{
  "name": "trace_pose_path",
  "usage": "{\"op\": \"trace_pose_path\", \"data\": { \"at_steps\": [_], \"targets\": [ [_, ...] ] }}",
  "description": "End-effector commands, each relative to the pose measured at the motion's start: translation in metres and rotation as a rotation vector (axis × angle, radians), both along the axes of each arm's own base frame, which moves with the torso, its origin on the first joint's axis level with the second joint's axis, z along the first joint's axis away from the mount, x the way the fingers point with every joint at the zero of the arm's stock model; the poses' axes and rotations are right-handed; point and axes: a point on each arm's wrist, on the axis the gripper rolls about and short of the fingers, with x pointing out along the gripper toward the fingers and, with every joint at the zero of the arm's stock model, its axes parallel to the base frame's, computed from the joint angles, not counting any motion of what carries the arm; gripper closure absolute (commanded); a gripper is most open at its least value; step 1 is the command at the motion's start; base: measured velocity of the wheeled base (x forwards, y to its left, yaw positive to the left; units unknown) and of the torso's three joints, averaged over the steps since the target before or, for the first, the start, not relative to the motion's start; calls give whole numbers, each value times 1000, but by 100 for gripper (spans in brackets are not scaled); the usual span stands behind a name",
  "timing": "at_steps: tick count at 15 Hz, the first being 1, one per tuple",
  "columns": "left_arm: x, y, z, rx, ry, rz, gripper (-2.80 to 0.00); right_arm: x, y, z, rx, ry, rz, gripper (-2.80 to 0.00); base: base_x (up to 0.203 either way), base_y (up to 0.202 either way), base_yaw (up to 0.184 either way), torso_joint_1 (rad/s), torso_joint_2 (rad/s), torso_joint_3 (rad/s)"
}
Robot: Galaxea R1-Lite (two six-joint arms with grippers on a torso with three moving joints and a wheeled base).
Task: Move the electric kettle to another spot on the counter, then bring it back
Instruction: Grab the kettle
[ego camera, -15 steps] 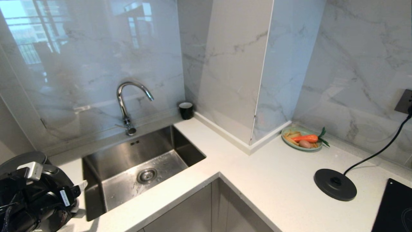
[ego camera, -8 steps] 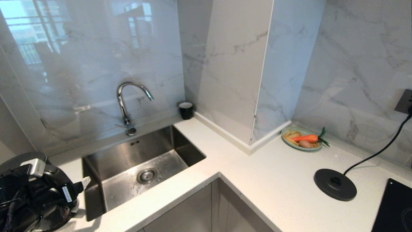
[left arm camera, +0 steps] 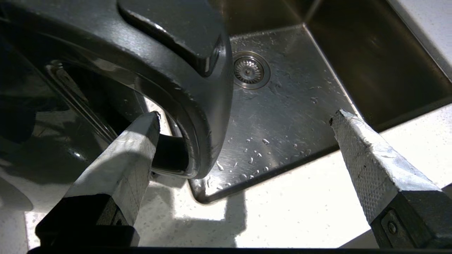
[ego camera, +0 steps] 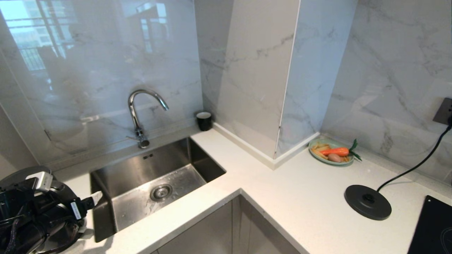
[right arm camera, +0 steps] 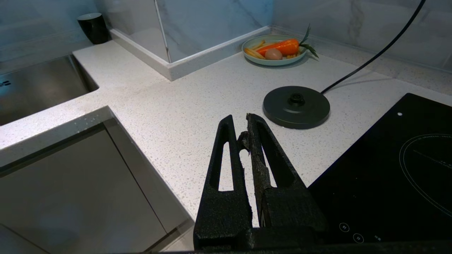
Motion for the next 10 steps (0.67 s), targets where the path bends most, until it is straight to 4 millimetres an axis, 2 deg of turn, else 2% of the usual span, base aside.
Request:
{"op": "trace_pose_path", "data": {
  "at_steps": [1, 10],
  "targets": [
    [0, 0, 2, 4, -11, -2, -280, 0, 0, 0, 0, 0, 0, 0, 0, 0, 0, 0, 0, 0],
    [6, 2, -1, 9, -32, -7, -280, 0, 0, 0, 1, 0, 0, 0, 0, 0, 0, 0, 0, 0]
  ]
}}
